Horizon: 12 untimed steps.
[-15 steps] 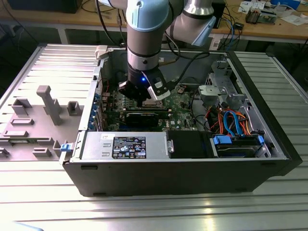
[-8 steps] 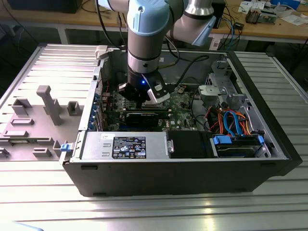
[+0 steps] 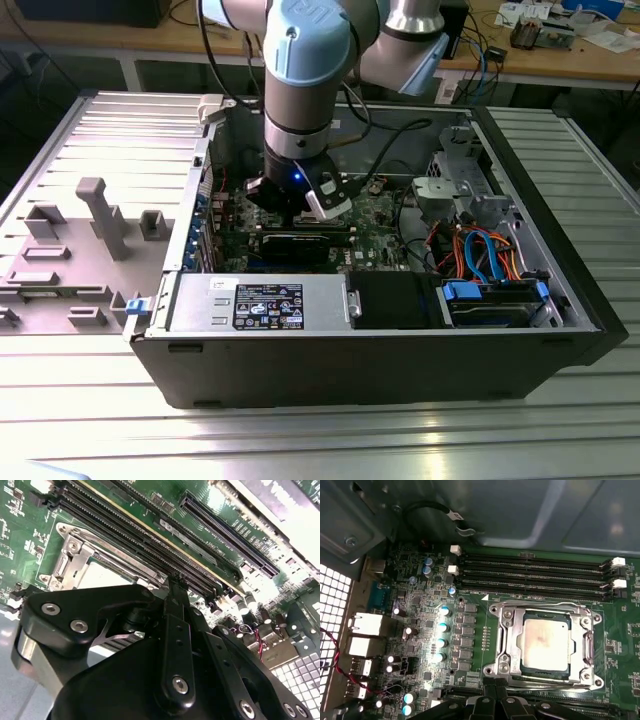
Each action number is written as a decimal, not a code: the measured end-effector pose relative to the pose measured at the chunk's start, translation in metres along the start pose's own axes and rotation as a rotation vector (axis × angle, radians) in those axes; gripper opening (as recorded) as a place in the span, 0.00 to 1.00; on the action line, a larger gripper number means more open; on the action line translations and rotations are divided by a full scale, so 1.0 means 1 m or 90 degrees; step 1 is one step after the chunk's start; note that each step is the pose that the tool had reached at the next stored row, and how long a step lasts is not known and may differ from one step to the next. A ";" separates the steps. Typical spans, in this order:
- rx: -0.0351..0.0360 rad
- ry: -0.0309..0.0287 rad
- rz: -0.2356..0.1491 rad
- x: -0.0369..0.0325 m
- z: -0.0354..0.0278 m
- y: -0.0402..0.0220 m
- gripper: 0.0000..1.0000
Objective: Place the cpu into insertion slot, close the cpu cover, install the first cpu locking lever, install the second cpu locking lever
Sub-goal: 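Install the second cpu locking lever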
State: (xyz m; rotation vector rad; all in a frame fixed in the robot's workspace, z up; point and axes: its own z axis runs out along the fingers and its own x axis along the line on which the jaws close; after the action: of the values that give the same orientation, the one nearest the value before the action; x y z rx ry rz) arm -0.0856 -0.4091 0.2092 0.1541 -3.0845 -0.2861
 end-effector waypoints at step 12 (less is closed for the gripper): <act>-0.0102 -0.0043 -0.005 0.0010 0.0030 -0.0005 0.11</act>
State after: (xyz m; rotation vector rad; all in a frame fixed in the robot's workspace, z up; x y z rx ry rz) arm -0.0866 -0.4091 0.2062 0.1654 -3.0881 -0.3122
